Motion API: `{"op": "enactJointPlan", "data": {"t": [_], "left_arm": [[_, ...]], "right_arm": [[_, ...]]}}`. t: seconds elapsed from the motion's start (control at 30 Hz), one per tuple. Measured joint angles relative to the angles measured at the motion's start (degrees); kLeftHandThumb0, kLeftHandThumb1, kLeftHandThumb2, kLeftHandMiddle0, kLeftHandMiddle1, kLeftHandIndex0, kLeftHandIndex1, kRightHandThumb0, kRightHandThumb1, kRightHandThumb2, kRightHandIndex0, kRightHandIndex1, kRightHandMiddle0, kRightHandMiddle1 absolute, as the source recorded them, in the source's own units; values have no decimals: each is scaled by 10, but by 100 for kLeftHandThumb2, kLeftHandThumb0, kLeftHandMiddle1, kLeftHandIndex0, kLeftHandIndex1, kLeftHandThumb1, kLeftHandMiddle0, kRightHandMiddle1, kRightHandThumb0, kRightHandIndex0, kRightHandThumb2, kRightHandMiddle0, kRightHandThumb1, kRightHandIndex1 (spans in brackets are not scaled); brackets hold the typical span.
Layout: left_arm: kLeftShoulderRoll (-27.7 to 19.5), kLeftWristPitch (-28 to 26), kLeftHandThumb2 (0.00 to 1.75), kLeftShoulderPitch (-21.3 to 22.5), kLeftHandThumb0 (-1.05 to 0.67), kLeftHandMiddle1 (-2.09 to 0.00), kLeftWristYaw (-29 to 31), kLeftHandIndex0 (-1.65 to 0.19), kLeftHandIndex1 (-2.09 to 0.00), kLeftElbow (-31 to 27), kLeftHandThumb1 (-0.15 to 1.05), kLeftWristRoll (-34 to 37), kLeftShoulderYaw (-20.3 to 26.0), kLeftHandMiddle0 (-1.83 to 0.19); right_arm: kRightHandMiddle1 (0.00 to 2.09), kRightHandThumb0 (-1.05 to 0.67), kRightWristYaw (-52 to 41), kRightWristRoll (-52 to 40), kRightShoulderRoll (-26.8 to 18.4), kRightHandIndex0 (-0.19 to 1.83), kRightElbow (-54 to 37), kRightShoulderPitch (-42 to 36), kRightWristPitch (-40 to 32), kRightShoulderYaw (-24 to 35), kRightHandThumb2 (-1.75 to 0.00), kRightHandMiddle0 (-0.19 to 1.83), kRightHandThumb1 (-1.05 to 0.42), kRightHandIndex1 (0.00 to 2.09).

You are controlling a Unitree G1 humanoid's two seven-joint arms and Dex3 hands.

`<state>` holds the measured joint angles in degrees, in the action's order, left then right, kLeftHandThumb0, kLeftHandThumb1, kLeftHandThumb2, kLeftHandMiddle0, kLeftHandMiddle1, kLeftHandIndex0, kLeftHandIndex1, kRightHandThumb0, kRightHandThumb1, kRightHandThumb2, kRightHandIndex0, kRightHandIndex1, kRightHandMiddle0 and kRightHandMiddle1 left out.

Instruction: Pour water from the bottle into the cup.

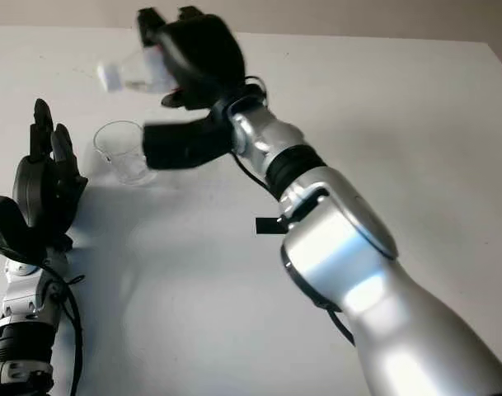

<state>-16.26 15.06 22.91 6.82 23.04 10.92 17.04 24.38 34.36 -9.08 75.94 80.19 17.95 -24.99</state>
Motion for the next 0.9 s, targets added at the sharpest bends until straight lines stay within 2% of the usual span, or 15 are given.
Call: {"op": "enactJointPlan", "data": {"t": [0.1, 0.23, 0.37, 0.47, 0.57, 0.7, 0.9], "left_arm": [[0, -7, 77, 0, -75, 0, 0, 19, 0, 0, 105, -1, -1, 19], [0, -11, 78, 0, -75, 0, 0, 19, 0, -1, 105, -2, -5, 19], [0, -14, 78, 0, -75, 0, 1, 19, 0, -2, 105, -2, -6, 19], [0, -15, 78, 0, -75, 0, 1, 19, 0, -2, 105, -2, -6, 19], [0, -15, 80, 0, -74, 0, 2, 19, 0, -2, 105, -1, -6, 19], [0, -14, 82, 0, -73, 0, 6, 19, 0, -3, 105, 1, -6, 19], [0, -14, 83, -3, -73, 0, 8, 19, 0, -15, 105, 1, -5, 19]], "right_arm": [[209, -20, -58, -55, -13, 114, -15, -33, 14, 44, -14, 95, -104, 209], [209, -20, -226, -193, -18, 108, -70, -105, 30, 140, -18, 101, -105, 209], [209, -16, -346, -282, -22, 104, -181, -193, -1, 192, -21, 100, -105, 209], [209, -14, -391, -322, -24, 104, -288, -256, -65, 212, -26, 100, -105, 209], [209, -11, -421, -366, -24, 109, -409, -322, -167, 230, -33, 97, -105, 209], [209, -16, -456, -425, -30, 118, -560, -406, -284, 252, -38, 94, -105, 209], [209, -19, -475, -465, -44, 122, -698, -475, -342, 275, -37, 94, -105, 209]]}}
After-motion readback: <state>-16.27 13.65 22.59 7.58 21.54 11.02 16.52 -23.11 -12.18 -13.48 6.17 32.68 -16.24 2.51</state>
